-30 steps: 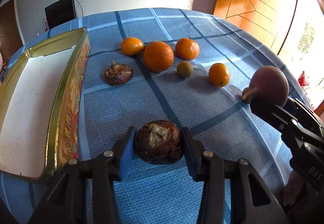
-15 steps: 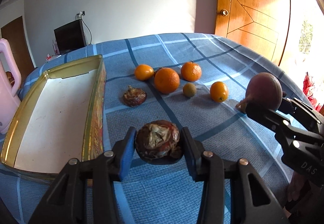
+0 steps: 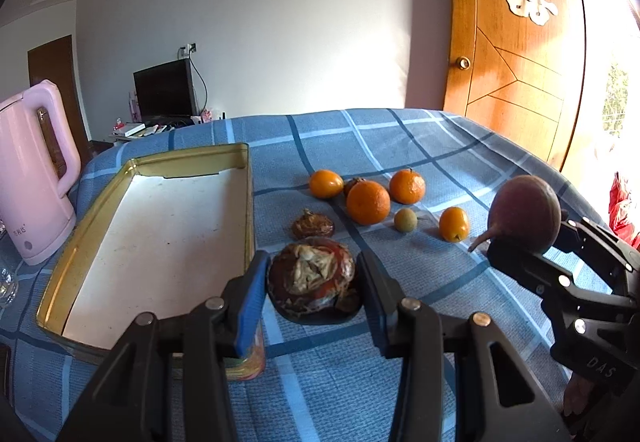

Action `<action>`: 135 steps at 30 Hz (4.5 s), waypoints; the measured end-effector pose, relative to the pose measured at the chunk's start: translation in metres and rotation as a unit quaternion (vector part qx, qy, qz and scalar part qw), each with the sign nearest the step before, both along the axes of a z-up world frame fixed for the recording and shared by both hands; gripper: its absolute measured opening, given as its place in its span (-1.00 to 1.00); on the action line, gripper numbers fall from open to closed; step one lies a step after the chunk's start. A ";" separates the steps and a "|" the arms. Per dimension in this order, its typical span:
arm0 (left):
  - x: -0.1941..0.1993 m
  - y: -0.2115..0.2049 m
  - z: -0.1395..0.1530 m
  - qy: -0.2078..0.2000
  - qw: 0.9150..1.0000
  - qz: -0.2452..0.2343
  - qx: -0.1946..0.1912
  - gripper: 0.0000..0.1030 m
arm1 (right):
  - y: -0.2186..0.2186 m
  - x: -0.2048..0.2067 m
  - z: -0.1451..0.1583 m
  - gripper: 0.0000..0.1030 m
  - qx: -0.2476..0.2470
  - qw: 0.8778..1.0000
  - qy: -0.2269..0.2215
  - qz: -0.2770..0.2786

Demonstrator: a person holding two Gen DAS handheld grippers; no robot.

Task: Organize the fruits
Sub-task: 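Carry the mangosteen in the left gripper and the purple fruit in the right gripper over the tin tray, then open the left gripper to drop the mangosteen into the tray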

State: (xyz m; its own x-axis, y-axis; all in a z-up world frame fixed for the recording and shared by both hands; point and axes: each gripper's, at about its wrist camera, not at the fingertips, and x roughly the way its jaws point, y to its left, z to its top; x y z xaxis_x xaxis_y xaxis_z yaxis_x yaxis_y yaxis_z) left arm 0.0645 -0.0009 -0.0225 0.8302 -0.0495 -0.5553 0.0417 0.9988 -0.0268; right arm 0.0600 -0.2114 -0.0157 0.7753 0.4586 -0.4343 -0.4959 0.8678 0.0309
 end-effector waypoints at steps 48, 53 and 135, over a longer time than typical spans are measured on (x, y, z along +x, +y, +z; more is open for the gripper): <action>-0.011 0.034 0.040 -0.065 0.996 0.054 0.035 -0.11 | 0.050 0.007 0.044 0.02 0.002 0.995 -0.077 0.059; -0.008 0.046 0.044 -0.059 0.995 0.069 0.041 -0.11 | 0.059 0.013 0.048 0.02 -0.001 0.995 -0.076 0.069; 0.061 0.152 -0.037 0.102 0.984 0.145 0.029 -0.10 | 0.223 0.098 -0.042 0.03 -0.120 0.979 0.069 0.151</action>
